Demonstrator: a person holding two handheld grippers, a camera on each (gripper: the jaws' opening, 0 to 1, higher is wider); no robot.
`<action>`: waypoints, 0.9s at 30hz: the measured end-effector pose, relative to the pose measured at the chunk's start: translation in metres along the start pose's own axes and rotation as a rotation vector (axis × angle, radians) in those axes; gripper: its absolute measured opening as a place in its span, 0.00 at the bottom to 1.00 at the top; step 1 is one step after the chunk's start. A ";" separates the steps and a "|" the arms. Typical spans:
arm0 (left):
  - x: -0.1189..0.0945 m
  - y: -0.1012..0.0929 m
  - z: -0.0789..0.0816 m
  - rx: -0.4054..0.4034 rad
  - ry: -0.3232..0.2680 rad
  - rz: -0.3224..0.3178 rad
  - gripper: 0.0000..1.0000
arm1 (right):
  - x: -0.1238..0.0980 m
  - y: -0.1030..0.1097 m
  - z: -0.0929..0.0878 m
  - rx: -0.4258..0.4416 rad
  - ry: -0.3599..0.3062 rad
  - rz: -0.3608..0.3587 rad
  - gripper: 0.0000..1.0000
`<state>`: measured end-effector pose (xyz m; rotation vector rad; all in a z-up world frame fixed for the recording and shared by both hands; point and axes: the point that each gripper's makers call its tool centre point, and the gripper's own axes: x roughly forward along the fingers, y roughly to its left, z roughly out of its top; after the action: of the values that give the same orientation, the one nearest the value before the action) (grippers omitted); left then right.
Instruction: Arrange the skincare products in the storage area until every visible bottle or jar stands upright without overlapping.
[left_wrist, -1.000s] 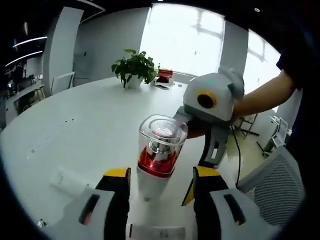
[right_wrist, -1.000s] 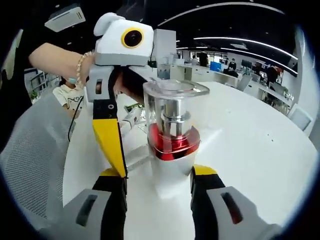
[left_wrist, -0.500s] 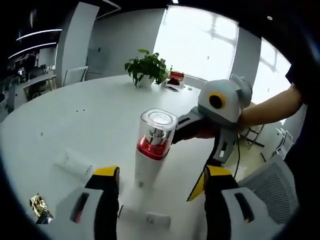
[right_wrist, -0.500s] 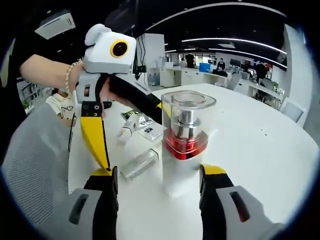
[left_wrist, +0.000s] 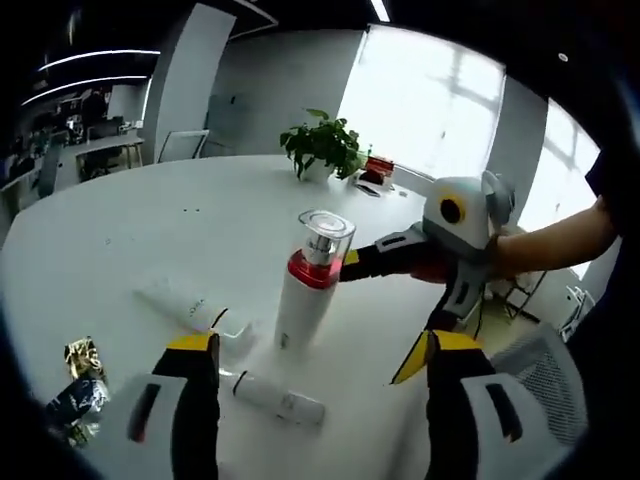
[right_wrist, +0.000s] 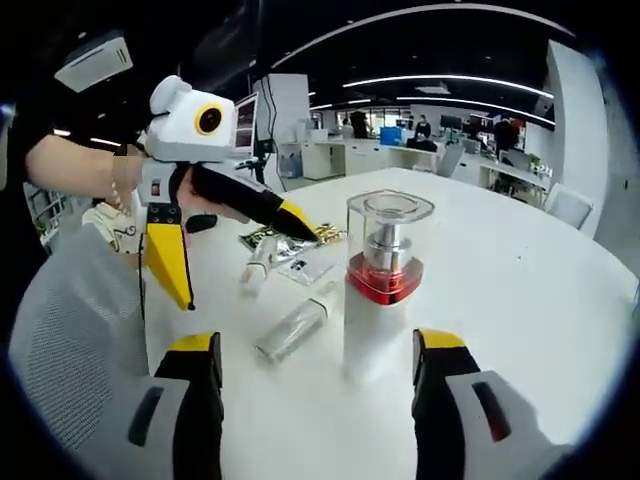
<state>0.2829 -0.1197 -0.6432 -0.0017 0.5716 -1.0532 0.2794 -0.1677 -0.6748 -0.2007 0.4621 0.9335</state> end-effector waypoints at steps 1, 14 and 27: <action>-0.002 -0.001 -0.001 -0.003 -0.002 0.003 0.81 | 0.000 0.001 0.000 0.002 -0.001 0.000 0.80; -0.042 -0.002 -0.020 -0.054 -0.032 0.116 0.96 | -0.016 0.016 0.004 0.054 -0.044 -0.073 0.96; -0.085 -0.006 -0.040 -0.119 -0.085 0.211 0.99 | -0.032 0.045 0.012 0.095 -0.081 -0.108 1.00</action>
<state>0.2290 -0.0427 -0.6375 -0.0879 0.5442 -0.8093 0.2306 -0.1602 -0.6481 -0.1005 0.4152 0.8089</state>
